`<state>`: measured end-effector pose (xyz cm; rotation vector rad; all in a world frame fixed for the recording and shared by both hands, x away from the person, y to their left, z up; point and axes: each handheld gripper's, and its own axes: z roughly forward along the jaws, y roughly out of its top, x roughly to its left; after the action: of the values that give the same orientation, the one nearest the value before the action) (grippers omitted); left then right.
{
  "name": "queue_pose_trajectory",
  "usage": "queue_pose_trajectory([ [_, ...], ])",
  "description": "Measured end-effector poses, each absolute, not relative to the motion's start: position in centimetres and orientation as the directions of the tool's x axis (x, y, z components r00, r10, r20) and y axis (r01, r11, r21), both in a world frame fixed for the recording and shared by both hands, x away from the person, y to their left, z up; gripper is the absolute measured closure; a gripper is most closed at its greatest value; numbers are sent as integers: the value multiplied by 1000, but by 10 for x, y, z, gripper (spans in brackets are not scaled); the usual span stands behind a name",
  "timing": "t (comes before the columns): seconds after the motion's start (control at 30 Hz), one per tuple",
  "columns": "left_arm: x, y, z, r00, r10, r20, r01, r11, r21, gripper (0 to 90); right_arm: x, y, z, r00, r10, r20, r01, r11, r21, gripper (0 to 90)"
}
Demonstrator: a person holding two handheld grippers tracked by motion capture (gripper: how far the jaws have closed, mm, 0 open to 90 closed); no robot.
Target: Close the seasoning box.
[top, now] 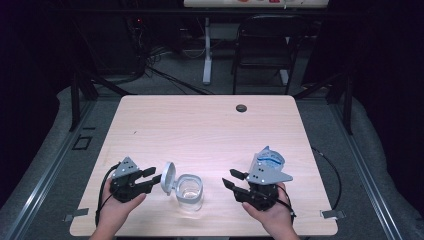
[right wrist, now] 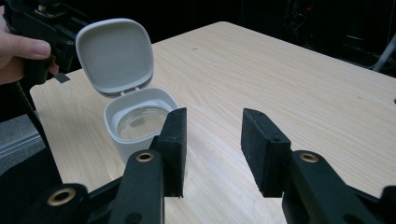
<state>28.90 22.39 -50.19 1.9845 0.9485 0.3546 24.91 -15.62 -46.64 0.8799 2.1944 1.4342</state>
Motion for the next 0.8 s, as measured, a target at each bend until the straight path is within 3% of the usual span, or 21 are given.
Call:
queue_pose_trajectory([
  [0.27,290,226,-502,659,744,-114,493,-312,813,592,245,-180,-471,-705,705,76,354,257,899,644],
  [0.8,291,227,-505,653,748,-115,500,-312,808,592,234,-228,-482,-600,797,72,393,215,894,623],
])
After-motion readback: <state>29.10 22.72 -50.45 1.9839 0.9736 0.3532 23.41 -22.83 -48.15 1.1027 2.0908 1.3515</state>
